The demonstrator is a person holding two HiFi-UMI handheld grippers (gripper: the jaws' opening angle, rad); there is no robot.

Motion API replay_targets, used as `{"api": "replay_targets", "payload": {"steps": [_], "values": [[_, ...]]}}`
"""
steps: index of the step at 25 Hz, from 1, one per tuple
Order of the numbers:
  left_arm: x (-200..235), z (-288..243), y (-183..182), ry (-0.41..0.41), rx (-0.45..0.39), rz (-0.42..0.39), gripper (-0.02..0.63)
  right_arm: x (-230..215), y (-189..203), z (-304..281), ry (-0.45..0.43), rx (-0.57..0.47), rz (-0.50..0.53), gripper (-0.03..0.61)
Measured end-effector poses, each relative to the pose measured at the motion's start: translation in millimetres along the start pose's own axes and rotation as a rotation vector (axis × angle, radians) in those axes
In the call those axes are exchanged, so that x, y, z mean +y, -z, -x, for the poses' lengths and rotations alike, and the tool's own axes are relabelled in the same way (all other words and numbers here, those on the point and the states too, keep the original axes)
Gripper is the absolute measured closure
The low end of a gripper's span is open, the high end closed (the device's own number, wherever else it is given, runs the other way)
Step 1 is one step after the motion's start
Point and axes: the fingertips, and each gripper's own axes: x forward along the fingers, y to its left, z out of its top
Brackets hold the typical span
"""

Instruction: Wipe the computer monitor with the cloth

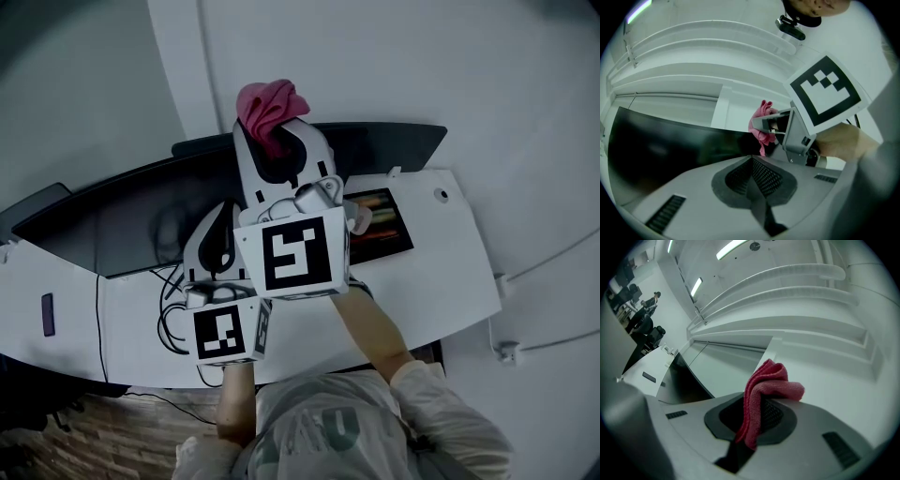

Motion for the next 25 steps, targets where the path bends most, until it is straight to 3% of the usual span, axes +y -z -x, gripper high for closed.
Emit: {"api": "replay_targets", "payload": {"steps": [10,25], "values": [[-56.0,-23.4,-2.9,0.005,-0.009,-0.011,0.598,-62.5,25.9,20.9,-0.009,0.005,-0.056,0.523],[-98.1,-37.3,4.8,0.027,0.005,-0.021,0.598,-110.0,47.4,38.2,0.024,-0.017,-0.109,0.522]]}}
